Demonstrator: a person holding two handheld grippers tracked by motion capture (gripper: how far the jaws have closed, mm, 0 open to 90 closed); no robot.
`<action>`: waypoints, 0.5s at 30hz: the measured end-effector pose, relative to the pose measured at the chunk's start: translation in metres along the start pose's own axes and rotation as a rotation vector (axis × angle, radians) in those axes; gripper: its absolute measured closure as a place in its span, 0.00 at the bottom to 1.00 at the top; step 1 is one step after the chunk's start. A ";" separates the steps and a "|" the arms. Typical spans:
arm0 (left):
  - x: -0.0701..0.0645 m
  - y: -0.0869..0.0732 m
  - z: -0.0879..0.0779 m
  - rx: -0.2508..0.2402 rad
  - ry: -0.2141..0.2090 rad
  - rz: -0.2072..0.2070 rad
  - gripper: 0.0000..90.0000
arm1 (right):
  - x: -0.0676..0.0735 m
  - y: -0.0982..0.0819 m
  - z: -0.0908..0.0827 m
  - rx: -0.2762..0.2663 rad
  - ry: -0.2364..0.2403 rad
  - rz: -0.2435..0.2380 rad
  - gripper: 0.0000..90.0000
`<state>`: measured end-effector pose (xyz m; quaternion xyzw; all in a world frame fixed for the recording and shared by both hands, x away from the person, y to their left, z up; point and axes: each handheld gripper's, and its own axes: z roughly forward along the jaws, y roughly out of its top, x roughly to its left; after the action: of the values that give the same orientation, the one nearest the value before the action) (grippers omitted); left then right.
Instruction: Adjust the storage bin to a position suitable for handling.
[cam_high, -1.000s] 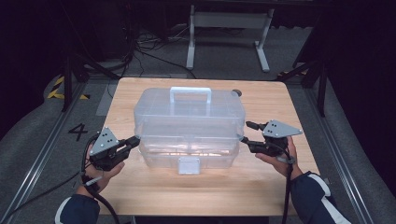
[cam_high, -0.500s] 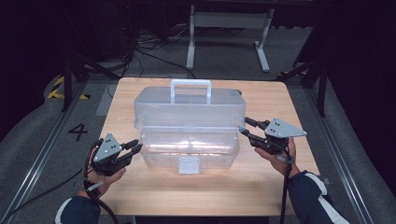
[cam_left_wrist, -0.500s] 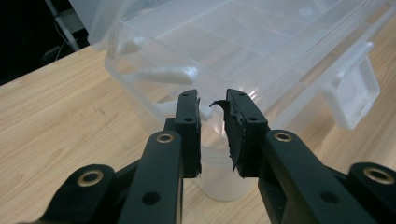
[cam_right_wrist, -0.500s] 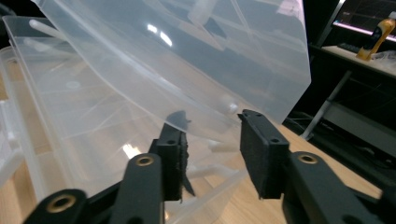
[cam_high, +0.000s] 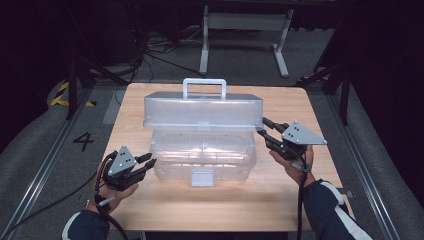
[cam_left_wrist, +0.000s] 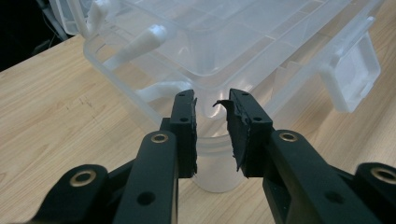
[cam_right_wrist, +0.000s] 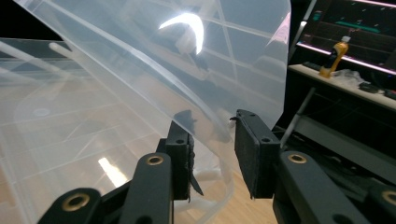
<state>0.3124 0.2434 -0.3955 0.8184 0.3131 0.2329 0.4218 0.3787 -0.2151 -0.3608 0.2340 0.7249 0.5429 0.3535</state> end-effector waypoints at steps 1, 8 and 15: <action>0.000 0.000 0.000 -0.005 -0.001 -0.007 0.80 | 0.001 0.001 0.001 -0.004 -0.012 0.003 0.77; 0.002 -0.002 -0.001 -0.011 -0.013 -0.010 0.77 | 0.005 0.006 0.007 -0.027 -0.106 0.009 0.81; 0.001 -0.004 -0.002 0.012 -0.016 0.016 0.72 | 0.004 0.010 0.012 -0.036 -0.150 0.014 0.83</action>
<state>0.3106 0.2473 -0.3981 0.8253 0.3044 0.2280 0.4174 0.3850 -0.2014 -0.3543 0.2729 0.6847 0.5393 0.4073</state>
